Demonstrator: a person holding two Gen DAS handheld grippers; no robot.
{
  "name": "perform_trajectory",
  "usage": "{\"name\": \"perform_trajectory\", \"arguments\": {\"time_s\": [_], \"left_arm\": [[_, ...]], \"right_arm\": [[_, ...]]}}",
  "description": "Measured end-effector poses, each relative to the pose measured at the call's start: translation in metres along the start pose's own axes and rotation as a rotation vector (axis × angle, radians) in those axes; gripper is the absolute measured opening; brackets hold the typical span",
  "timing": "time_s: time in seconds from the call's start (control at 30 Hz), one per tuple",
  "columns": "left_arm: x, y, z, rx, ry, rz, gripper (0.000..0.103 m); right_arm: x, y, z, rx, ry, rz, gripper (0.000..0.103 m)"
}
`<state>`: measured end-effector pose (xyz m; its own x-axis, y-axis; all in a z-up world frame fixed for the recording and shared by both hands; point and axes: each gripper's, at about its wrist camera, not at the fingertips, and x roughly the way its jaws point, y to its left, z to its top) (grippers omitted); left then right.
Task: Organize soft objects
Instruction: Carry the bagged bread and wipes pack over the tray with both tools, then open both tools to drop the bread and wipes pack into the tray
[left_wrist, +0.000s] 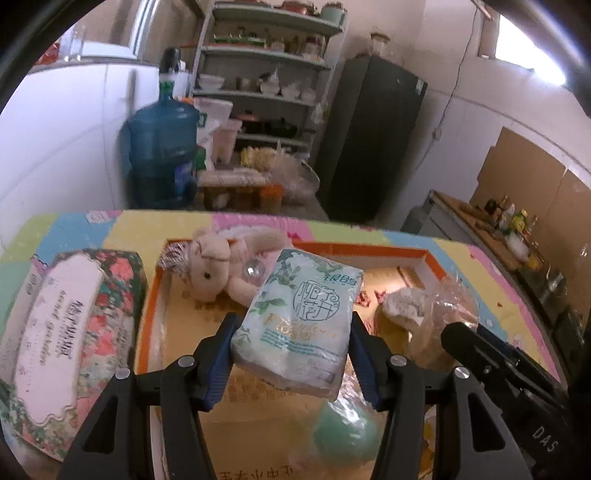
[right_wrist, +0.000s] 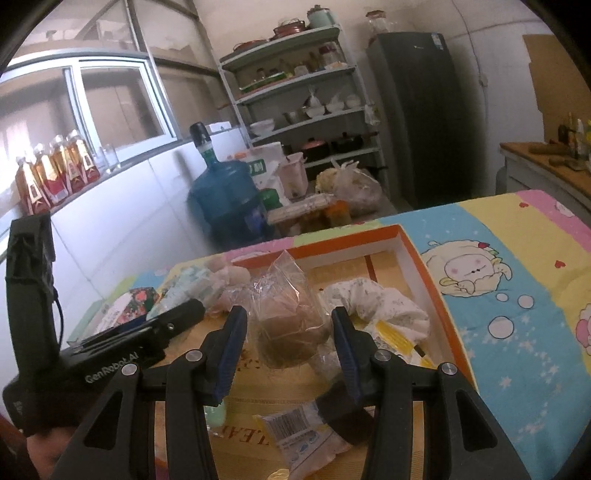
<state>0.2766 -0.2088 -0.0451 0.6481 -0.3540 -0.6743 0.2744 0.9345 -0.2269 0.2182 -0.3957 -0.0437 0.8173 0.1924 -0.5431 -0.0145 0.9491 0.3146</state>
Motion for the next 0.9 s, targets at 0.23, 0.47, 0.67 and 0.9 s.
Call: {"name": "perform_trajectory", "arguments": {"time_s": [0.23, 0.47, 0.67, 0.9], "left_arm": [[0.004, 0.001, 0.002, -0.010, 0.024, -0.005, 0.058], [0.005, 0.011, 0.001, -0.090, 0.026, -0.085, 0.062], [-0.005, 0.012, 0.000, -0.104, -0.023, -0.031, 0.083], [-0.034, 0.008, 0.000, -0.097, -0.094, -0.043, 0.089]], "right_arm": [[0.008, 0.003, -0.005, -0.023, 0.028, -0.018, 0.049], [0.007, 0.000, -0.005, -0.009, 0.024, -0.003, 0.052], [-0.004, -0.012, -0.007, 0.056, -0.015, 0.062, 0.074], [-0.028, -0.015, -0.008, 0.084, -0.116, 0.134, 0.076]]}}
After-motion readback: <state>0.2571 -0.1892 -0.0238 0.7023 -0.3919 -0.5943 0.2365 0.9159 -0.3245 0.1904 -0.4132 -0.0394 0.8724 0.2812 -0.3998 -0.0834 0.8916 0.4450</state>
